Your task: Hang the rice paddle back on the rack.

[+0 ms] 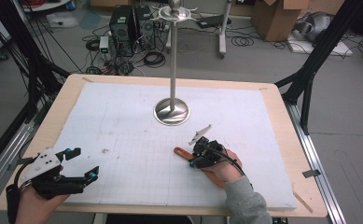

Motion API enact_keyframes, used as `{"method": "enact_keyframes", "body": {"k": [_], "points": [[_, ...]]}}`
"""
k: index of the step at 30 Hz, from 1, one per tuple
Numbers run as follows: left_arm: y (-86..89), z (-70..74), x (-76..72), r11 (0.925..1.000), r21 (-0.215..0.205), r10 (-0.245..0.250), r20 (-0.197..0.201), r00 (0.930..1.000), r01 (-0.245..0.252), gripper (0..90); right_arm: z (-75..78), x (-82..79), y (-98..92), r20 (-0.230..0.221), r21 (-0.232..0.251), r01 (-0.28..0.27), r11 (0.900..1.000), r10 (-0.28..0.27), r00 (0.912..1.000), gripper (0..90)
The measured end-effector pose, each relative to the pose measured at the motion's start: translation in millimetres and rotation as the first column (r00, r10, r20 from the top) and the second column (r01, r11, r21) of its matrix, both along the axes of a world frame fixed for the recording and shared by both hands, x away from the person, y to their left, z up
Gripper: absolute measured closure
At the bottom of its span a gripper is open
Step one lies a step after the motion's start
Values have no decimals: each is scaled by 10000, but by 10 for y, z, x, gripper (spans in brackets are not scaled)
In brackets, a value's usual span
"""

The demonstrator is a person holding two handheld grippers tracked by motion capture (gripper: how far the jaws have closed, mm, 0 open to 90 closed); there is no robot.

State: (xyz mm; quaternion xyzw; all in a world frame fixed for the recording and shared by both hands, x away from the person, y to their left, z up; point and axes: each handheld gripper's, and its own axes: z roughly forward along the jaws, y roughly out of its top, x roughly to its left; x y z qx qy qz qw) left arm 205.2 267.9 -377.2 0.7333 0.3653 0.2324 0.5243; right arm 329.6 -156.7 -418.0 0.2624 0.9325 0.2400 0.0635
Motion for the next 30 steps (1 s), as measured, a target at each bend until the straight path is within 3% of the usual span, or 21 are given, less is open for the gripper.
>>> {"method": "enact_keyframes", "body": {"k": [3,8,14,19,30], "points": [[3,7,-2,10000,-20,-6,29,10000,6,99,5,5,-8,-43,93,32,10000,-32,10000,646],[8,7,6,10000,-50,-6,32,10000,6,99,57,0,-47,-30,647,108,9978,-106,9999,647],[-4,10,14,10000,-32,-44,41,10000,44,99,144,-20,-127,285,1243,205,9920,-243,9993,647],[-14,4,29,10000,-13,-51,6,10000,51,99,260,-45,-219,899,2051,478,9776,-675,9937,647],[-39,11,54,9999,10,-149,26,9999,149,99,463,-115,-406,1792,3146,612,9472,-1226,9761,647]]}}
